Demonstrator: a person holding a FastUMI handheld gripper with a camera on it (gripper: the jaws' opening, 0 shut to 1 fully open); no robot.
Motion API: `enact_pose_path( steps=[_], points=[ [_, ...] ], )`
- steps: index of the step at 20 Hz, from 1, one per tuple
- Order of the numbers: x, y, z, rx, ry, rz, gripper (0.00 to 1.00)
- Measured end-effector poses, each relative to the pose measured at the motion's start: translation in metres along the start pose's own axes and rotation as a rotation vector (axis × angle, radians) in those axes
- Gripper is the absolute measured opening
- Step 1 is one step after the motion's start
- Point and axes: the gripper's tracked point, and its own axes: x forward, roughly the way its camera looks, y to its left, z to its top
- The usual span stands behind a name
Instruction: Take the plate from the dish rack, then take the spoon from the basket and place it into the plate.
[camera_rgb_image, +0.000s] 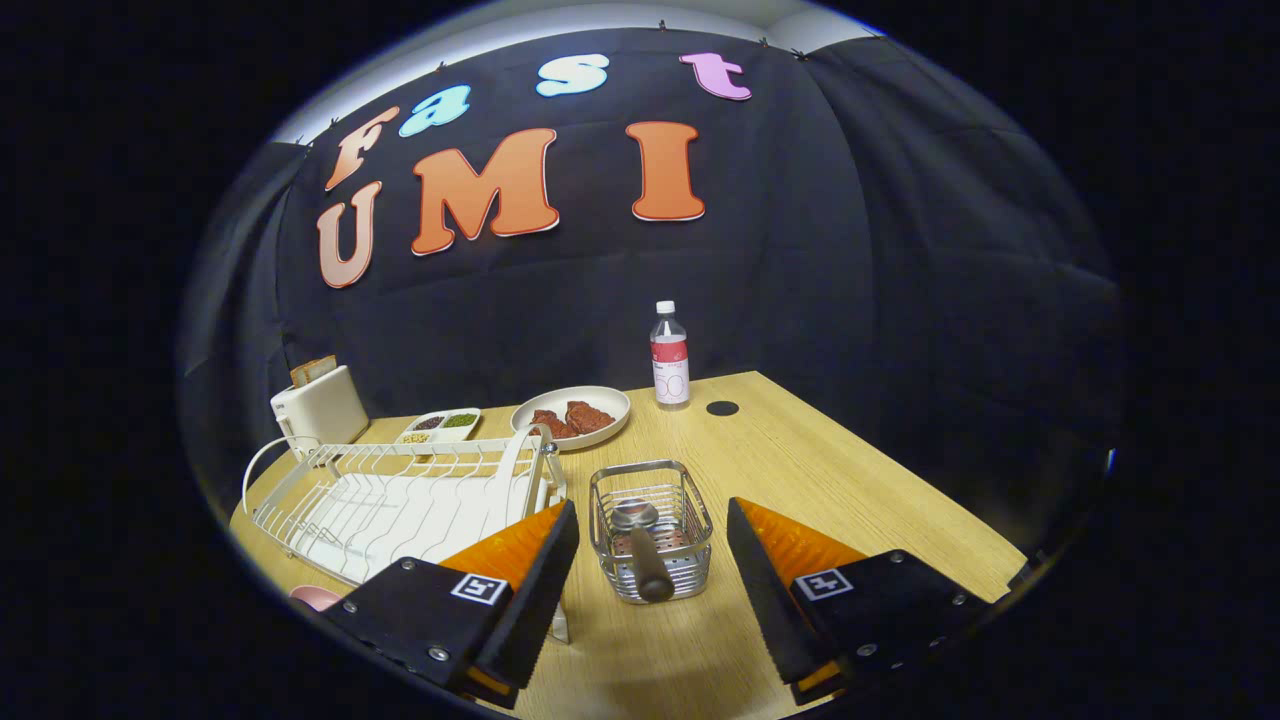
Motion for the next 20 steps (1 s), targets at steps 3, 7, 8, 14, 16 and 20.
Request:
enact_pose_path(
  steps=[3, 7, 8, 14, 16, 20],
  points=[
    [0.011, 0.004, -0.004, -0.001, -0.006, 0.033, 0.75],
    [0.020, 0.005, -0.011, -0.003, -0.004, 0.049, 0.45],
    [0.022, 0.006, -0.014, -0.002, -0.001, 0.048, 0.37],
    [0.015, 0.016, -0.004, -0.008, -0.027, 0.075, 0.15],
    [0.011, 0.017, 0.006, -0.024, -0.044, 0.073, 0.16],
    [0.000, 0.011, 0.032, -0.064, -0.089, 0.042, 0.15]
  ],
)
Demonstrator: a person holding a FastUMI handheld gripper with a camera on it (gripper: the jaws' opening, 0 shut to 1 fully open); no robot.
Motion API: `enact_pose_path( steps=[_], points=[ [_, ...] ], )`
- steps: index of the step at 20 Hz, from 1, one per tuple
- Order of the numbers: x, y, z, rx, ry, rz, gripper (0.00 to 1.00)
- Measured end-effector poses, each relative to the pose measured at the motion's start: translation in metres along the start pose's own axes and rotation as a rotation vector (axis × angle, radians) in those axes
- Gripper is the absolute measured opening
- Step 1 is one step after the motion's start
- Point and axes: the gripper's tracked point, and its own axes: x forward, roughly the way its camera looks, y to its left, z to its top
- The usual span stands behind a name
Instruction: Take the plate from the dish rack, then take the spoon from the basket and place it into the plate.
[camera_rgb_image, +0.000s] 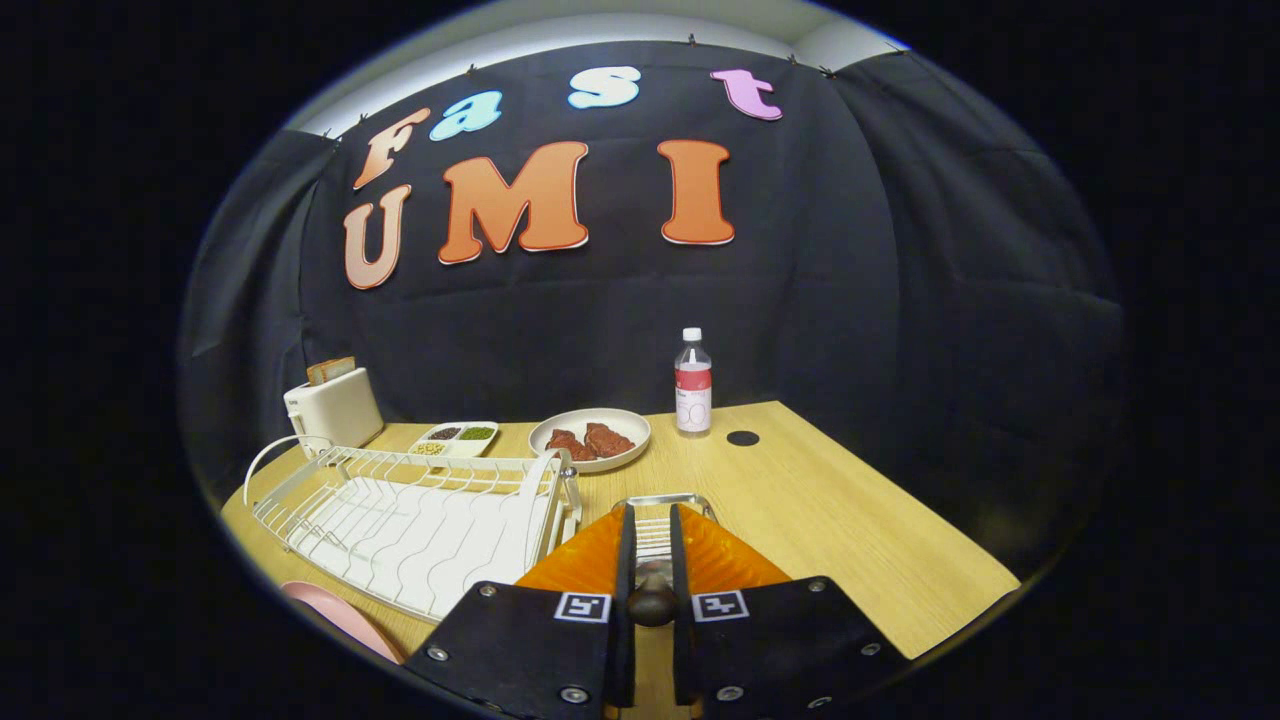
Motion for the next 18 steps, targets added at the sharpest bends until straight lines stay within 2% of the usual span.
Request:
enact_pose_path(
  steps=[9, 15, 18],
  points=[
    [-0.024, 0.007, 0.068, -0.086, -0.082, -0.040, 0.14],
    [-0.063, 0.051, 0.114, -0.111, -0.143, 0.009, 0.13],
    [-0.086, 0.082, 0.119, -0.101, -0.149, 0.053, 0.14]
  ],
)
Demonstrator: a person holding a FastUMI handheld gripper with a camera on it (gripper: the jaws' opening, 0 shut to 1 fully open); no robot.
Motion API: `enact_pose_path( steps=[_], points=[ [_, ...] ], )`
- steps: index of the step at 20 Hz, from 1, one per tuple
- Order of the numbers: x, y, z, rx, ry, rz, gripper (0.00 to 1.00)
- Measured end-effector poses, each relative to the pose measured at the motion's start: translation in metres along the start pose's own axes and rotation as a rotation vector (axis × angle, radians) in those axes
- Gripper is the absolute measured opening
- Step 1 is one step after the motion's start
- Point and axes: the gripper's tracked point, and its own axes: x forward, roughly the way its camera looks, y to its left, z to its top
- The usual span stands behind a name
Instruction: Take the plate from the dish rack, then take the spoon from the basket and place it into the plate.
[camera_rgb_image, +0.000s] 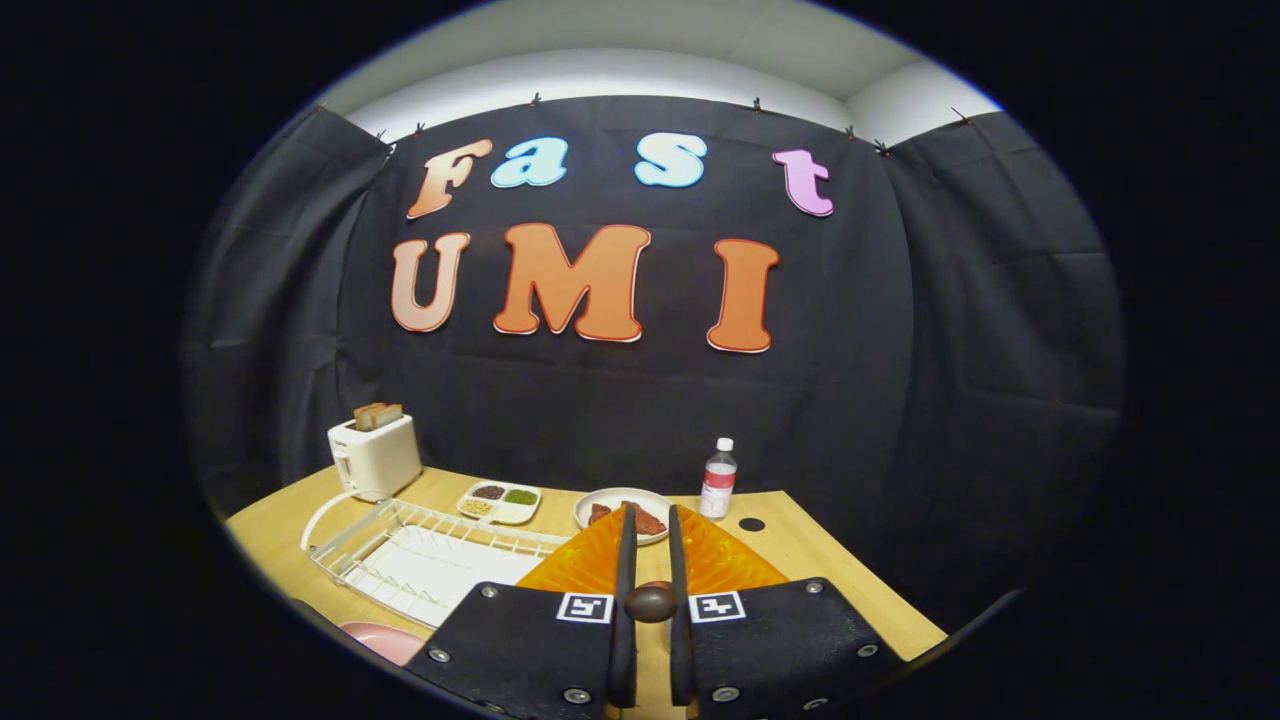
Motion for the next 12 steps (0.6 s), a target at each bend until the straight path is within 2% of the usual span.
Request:
enact_pose_path(
  steps=[5, 12],
  points=[
    [-0.036, 0.064, -0.008, 0.025, 0.020, 0.088, 0.13],
    [-0.078, 0.139, -0.055, 0.060, 0.110, 0.196, 0.13]
  ],
)
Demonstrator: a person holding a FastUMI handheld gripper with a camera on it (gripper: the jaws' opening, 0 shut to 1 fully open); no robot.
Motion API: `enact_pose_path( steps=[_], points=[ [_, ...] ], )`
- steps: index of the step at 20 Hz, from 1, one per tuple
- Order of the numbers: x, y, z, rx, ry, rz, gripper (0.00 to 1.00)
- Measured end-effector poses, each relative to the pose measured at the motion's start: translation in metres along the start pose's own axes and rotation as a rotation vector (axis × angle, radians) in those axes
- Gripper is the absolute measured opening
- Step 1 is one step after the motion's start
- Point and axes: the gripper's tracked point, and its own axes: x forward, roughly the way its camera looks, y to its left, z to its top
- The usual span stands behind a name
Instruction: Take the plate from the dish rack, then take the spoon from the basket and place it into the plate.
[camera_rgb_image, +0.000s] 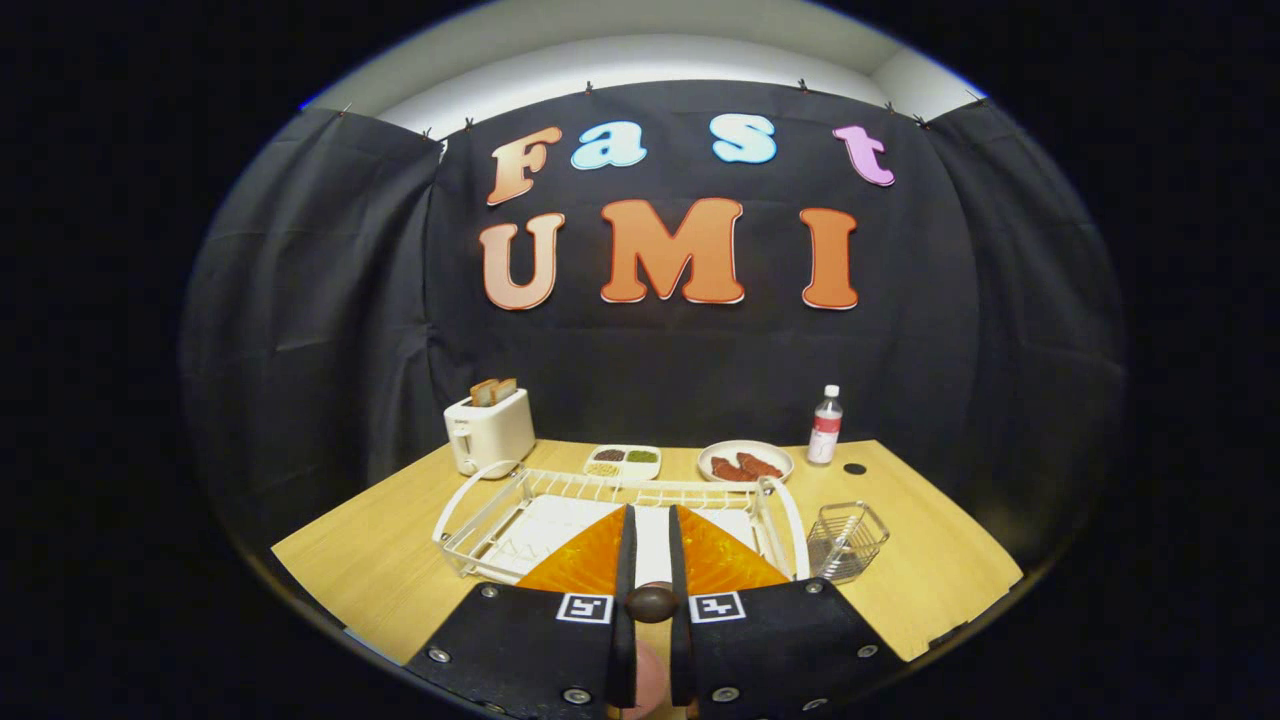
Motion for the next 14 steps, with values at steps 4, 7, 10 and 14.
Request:
enact_pose_path(
  steps=[4, 7, 10, 14],
  points=[
    [-0.003, 0.029, -0.034, 0.030, 0.039, 0.053, 0.13],
    [-0.001, 0.046, -0.062, 0.053, 0.079, 0.079, 0.13],
    [0.004, 0.056, -0.088, 0.065, 0.111, 0.095, 0.14],
    [0.012, 0.064, -0.111, 0.071, 0.148, 0.111, 0.13]
  ],
)
